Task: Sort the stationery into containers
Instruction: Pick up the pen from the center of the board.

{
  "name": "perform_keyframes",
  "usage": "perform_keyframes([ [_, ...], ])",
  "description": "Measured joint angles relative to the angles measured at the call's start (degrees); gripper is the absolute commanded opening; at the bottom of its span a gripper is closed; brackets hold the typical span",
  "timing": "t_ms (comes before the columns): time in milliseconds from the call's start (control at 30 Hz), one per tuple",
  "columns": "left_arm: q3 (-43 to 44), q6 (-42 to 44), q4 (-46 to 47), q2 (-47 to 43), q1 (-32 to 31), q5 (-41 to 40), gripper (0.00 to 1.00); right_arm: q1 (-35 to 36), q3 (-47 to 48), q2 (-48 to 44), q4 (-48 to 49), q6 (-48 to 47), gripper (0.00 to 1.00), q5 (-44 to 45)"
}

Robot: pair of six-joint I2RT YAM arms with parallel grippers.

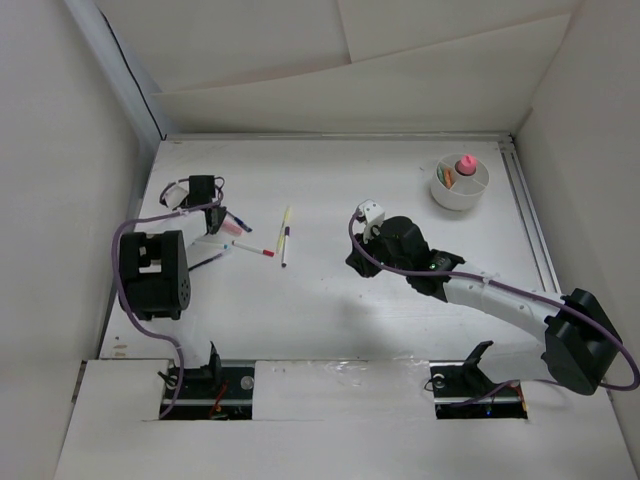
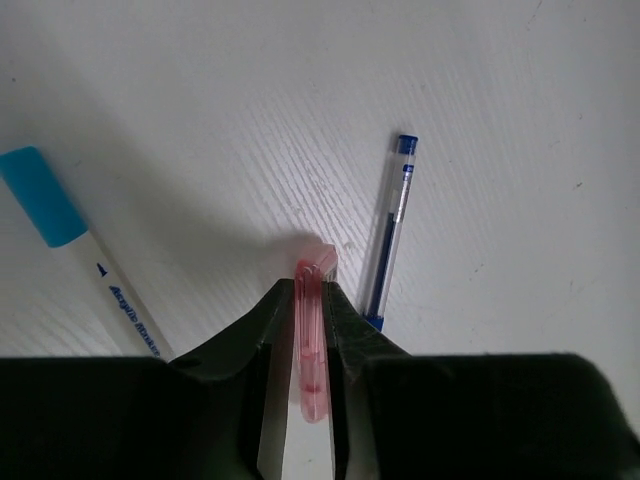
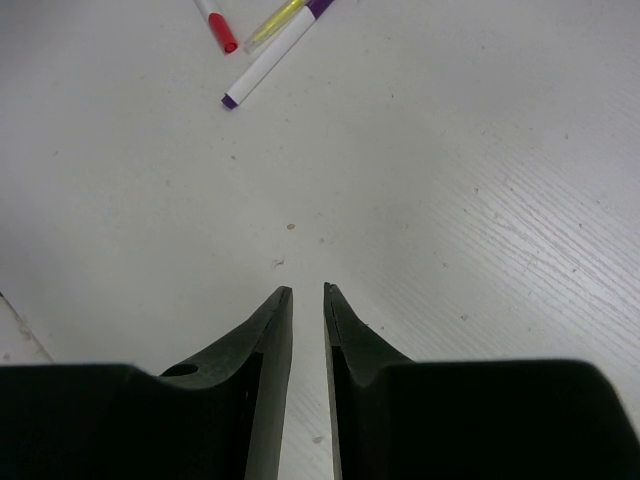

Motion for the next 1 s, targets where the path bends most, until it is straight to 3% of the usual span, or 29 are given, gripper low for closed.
perform_keyframes([
  [367, -4.57, 2.27, -2.01, -15.74, 0.0, -0.44, 0.0, 0.0, 0.0, -1.68, 0.07, 0.0, 0.38, 0.26],
  [500, -5.81, 2.82, -1.68, -17.55, -0.02, -0.15, 0.0, 0.0, 0.0, -2.16, 0.15, 0.0, 0.41, 0.28],
  [633, -7.06, 3.15, -1.25, -18.62, -1.11, 1.55, 0.0, 0.0, 0.0, -2.16, 0.11, -0.04, 0.52, 0.35],
  [1000, -16.52, 6.36, 14.05, -27.93, -6.43, 19.26, 0.0, 0.0, 4.79, -2.16, 0.2, -1.05, 0.8, -10.54],
])
